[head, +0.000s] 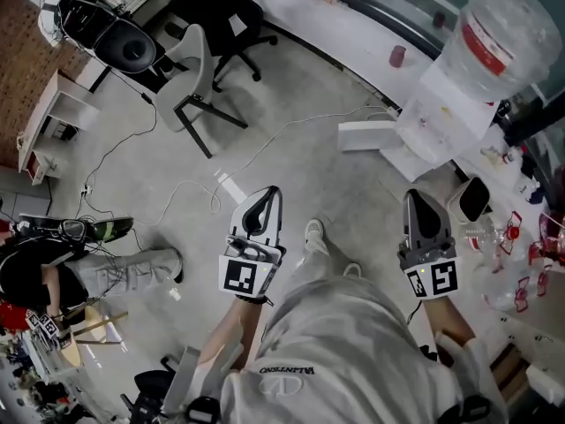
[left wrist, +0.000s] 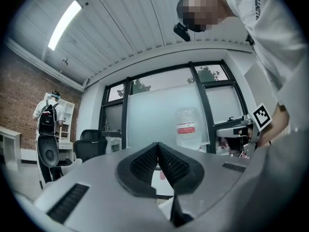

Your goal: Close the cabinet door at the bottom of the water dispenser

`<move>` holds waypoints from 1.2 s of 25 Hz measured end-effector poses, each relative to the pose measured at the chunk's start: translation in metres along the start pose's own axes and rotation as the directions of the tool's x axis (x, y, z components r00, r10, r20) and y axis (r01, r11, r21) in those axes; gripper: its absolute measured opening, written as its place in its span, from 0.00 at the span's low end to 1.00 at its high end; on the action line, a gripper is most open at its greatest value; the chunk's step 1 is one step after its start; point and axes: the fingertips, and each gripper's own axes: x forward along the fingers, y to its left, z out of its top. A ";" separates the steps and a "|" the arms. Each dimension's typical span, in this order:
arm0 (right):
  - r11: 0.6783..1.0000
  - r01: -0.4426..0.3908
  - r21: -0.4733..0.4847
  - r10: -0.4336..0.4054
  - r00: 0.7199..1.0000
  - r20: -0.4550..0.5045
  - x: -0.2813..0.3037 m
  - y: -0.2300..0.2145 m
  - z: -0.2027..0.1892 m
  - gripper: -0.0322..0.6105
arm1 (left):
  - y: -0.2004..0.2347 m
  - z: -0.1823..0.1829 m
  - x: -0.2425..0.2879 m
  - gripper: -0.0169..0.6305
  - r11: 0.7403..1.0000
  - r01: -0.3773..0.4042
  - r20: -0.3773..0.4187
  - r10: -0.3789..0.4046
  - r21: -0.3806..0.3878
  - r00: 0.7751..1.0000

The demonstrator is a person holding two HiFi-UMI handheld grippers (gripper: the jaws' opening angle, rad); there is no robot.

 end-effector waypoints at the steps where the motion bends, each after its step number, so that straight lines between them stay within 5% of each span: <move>1: 1.000 0.007 -0.004 -0.007 1.000 0.000 0.010 0.002 0.000 0.08 | 0.008 -0.002 0.007 0.04 1.000 0.019 0.004 -0.019 -0.005 1.000; 8: 0.998 0.060 -0.020 -0.060 0.998 -0.018 0.084 0.010 -0.004 0.07 | 0.053 -0.001 0.068 0.04 0.984 0.179 0.076 -0.178 -0.015 0.981; 16: 0.996 0.087 -0.036 -0.087 0.996 -0.022 0.127 0.012 -0.017 0.07 | 0.058 -0.033 0.099 0.04 0.949 0.312 0.020 -0.312 -0.050 0.950; 24: 0.996 0.082 -0.032 -0.083 0.996 -0.024 0.162 -0.015 -0.028 0.07 | 0.058 -0.058 0.144 0.04 0.944 0.328 -0.021 -0.328 -0.028 0.944; 30: 0.998 0.032 -0.051 -0.033 0.999 -0.019 0.200 -0.042 -0.090 0.07 | 0.052 -0.130 0.197 0.04 0.945 0.321 -0.013 -0.323 -0.066 0.946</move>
